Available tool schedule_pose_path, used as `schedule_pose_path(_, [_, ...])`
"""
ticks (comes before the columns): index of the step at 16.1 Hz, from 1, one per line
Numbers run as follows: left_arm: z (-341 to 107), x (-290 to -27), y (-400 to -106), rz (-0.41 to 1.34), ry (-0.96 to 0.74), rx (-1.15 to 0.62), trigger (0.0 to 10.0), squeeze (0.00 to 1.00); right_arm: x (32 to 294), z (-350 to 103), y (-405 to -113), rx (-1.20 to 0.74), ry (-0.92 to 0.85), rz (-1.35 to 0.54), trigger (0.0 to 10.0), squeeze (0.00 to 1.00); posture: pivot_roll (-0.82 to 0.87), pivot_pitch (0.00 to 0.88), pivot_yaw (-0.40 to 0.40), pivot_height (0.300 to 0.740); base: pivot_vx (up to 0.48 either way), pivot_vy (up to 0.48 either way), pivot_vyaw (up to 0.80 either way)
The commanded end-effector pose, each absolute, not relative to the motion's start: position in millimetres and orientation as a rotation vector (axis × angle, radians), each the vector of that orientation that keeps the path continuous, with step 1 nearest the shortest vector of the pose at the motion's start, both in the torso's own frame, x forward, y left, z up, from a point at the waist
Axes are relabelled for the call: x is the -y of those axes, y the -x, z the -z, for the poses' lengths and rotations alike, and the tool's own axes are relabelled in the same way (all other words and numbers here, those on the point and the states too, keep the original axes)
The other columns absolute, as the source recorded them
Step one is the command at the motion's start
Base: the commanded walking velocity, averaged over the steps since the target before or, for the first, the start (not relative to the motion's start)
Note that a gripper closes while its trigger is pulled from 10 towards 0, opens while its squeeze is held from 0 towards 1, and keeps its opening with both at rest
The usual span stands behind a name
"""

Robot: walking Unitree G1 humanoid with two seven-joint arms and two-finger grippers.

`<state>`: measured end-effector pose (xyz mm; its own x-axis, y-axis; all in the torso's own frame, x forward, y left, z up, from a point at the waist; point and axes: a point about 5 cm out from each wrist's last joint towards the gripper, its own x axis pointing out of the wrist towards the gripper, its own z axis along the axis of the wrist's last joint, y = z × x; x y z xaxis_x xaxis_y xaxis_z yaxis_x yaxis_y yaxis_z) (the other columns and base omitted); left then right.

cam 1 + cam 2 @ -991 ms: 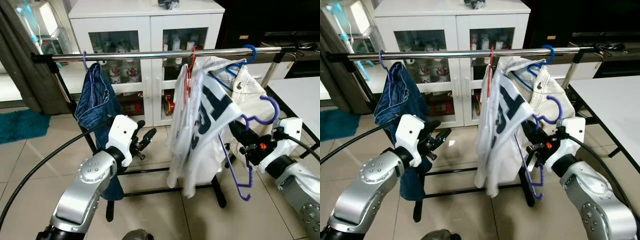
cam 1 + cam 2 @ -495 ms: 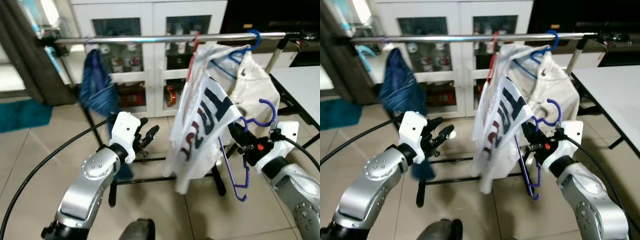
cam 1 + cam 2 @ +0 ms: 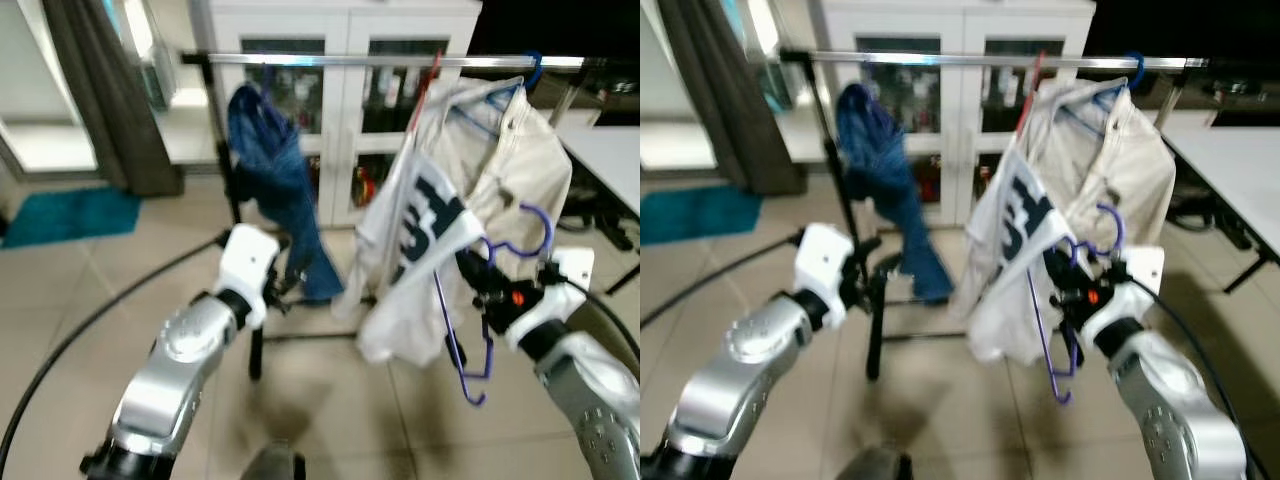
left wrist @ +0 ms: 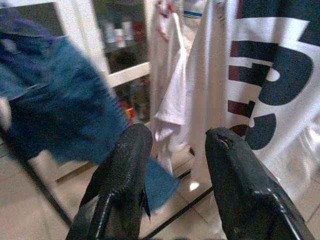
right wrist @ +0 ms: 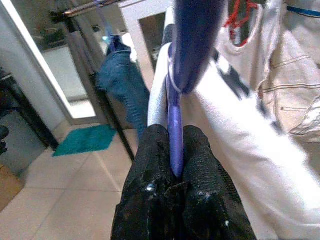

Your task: Hang hanger

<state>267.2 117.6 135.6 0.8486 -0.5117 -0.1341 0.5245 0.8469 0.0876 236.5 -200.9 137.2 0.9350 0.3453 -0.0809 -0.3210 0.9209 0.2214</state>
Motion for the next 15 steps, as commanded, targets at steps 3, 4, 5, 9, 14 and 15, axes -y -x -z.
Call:
schedule_pose_path(3, [-137,-112,-268,0.523,-0.120,-0.088,10.0,0.00,203,-143,-237,-0.085,-0.156,-0.323,10.0,0.00,0.09,0.000,0.027,0.740,0.000,0.000,0.00])
schedule_pose_path(4, [-136,-111,-268,0.513,-0.104,-0.094,10.0,0.00,203,-142,-237,-0.090,-0.156,-0.320,10.0,0.00,0.09,0.000,0.028,0.740,0.000,-0.345,0.49])
schedule_pose_path(5, [-136,-110,-269,0.514,-0.104,-0.094,10.0,0.00,203,-142,-238,-0.092,-0.154,-0.311,10.0,0.00,0.09,0.002,0.030,0.740,0.000,-0.465,0.80])
schedule_pose_path(9, [-136,-107,-271,0.509,-0.108,-0.094,10.0,0.00,209,-144,-244,-0.086,-0.142,-0.277,10.0,0.00,0.08,0.010,0.029,0.740,0.000,-0.463,0.80])
schedule_pose_path(14, [-135,-106,-270,0.510,-0.117,-0.095,10.0,0.00,209,-146,-246,-0.082,-0.126,-0.287,10.0,0.00,0.09,0.019,0.022,0.740,0.000,-0.461,0.80])
schedule_pose_path(15, [-134,-107,-269,0.507,-0.125,-0.098,10.0,0.00,207,-148,-248,-0.081,-0.129,-0.307,10.0,0.00,0.09,0.024,0.017,0.740,0.000,-0.446,0.00])
